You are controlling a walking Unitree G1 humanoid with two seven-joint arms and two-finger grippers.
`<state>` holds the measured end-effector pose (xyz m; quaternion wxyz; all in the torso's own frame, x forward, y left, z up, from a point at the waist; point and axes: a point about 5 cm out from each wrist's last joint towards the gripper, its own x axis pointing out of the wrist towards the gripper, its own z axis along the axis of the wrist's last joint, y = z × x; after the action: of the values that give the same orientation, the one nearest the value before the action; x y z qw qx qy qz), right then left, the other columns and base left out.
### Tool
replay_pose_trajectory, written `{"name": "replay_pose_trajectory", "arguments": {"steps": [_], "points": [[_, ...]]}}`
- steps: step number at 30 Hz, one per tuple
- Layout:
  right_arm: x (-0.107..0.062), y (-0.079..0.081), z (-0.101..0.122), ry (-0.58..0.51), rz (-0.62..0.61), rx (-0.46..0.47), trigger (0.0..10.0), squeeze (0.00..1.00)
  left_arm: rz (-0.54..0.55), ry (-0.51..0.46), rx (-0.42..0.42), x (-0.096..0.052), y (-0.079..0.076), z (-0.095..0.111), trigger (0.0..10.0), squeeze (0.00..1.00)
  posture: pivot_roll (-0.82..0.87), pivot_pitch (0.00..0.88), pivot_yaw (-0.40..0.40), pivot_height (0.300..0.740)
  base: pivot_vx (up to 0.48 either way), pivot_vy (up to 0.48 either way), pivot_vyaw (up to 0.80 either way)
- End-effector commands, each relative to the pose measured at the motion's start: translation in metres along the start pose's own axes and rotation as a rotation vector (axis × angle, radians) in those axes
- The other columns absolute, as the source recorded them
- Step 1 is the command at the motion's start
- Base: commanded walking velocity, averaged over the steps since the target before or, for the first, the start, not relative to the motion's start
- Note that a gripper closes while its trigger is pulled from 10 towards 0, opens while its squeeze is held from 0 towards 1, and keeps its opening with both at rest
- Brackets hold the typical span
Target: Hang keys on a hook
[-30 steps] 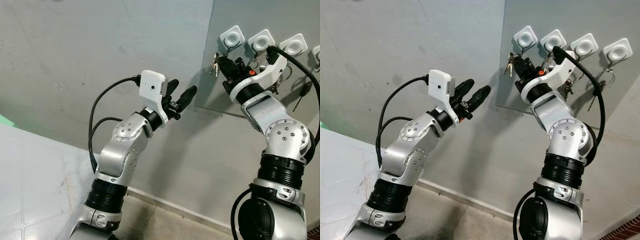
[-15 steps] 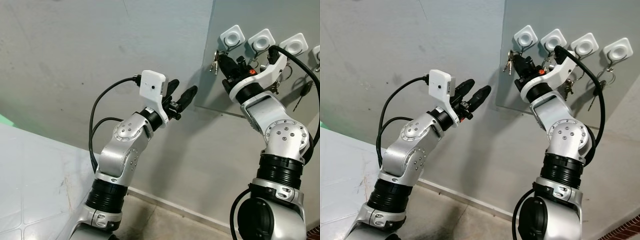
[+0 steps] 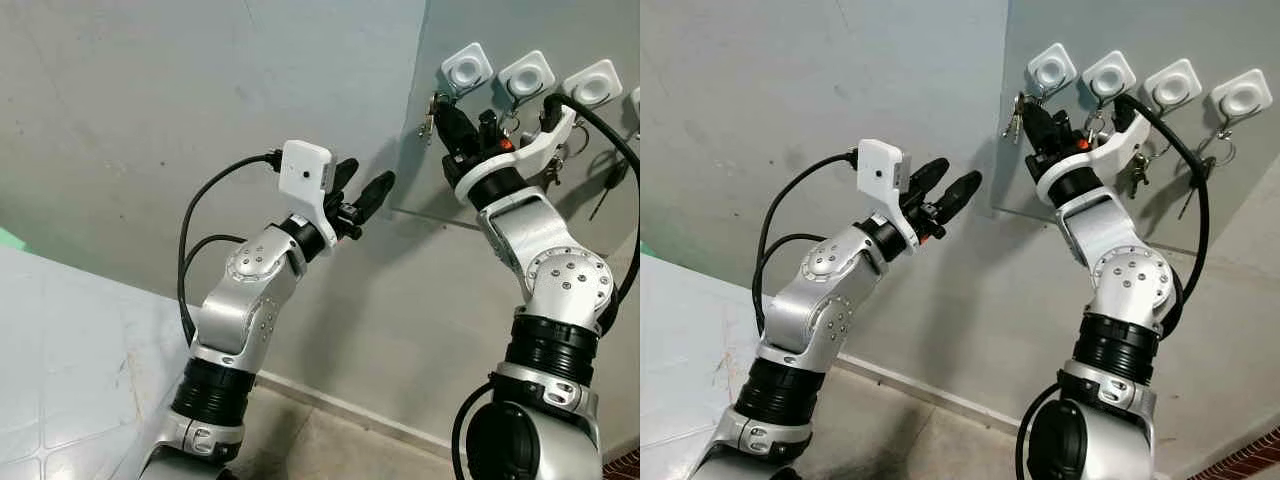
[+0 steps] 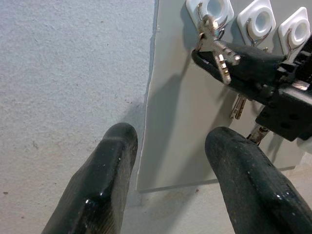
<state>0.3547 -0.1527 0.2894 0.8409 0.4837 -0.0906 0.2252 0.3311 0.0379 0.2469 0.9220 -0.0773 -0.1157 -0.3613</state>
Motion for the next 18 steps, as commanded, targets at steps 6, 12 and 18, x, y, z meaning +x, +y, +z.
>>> {"name": "replay_pose_trajectory", "arguments": {"steps": [6, 12, 18], "points": [[-0.006, 0.009, 0.005, -0.067, 0.064, 0.05, 10.0, 0.0, -0.006, -0.026, 0.005, 0.0, -0.002, 0.007, 10.0, 0.0, -0.07, 0.029, 0.004, 0.74, 0.0, 0.0, 0.0], [-0.011, 0.006, 0.001, -0.078, 0.066, 0.078, 10.0, 0.0, -0.008, -0.026, 0.003, 0.0, -0.003, 0.006, 10.0, 0.0, -0.07, 0.021, 0.001, 0.74, 0.0, 0.0, 0.0], [-0.01, 0.0, -0.01, -0.01, 0.023, 0.051, 10.0, 0.0, -0.009, -0.028, 0.002, 0.001, -0.004, 0.006, 10.0, 0.0, -0.07, 0.024, 0.001, 0.74, 0.0, 0.0, 0.0]]}}
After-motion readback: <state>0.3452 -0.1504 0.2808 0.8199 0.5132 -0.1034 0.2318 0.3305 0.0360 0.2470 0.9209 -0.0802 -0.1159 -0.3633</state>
